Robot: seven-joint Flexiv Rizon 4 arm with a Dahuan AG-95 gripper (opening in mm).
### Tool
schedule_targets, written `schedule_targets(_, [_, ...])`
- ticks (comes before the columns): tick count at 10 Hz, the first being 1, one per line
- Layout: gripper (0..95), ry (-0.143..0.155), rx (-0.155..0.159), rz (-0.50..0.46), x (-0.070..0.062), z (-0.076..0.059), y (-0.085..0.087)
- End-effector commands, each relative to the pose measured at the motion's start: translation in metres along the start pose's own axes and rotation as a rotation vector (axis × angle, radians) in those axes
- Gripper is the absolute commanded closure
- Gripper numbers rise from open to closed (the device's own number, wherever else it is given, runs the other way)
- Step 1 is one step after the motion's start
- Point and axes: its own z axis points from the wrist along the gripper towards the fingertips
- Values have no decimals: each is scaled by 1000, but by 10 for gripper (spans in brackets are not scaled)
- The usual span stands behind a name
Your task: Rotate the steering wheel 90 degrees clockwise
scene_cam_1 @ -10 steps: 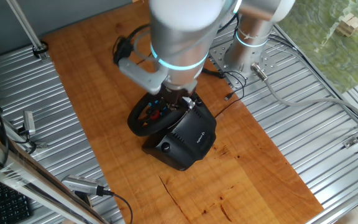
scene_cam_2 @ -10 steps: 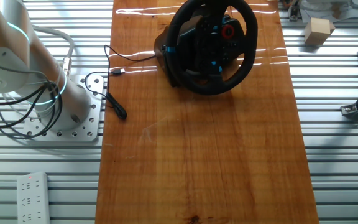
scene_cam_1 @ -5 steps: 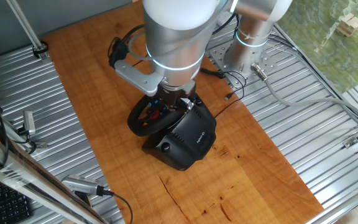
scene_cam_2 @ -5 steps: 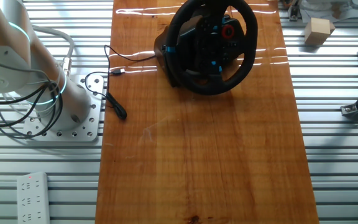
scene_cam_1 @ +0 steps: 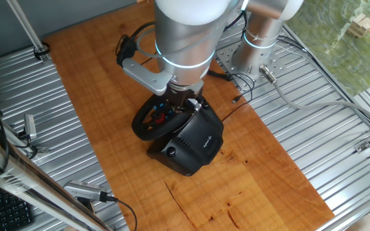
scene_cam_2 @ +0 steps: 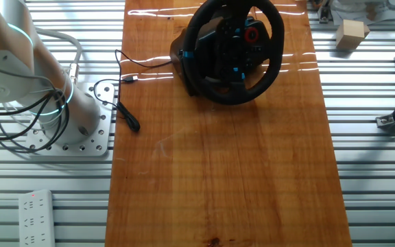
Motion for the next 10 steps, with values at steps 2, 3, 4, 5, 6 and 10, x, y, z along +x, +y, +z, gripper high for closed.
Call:
schedule_targets(2, [950,-51,-1,-119,2,1,-1])
schedule_targets(3, [950,-100,-46,-168,2,1,-1])
schedule_targets(4, [950,-100,-58,-170,2,1,-1])
schedule_targets(5, [950,-99,-59,-163,2,1,-1])
schedule_targets(6, [950,-99,-60,-162,2,1,-1])
schedule_targets(10, [950,-82,-51,-118,7,-7,1])
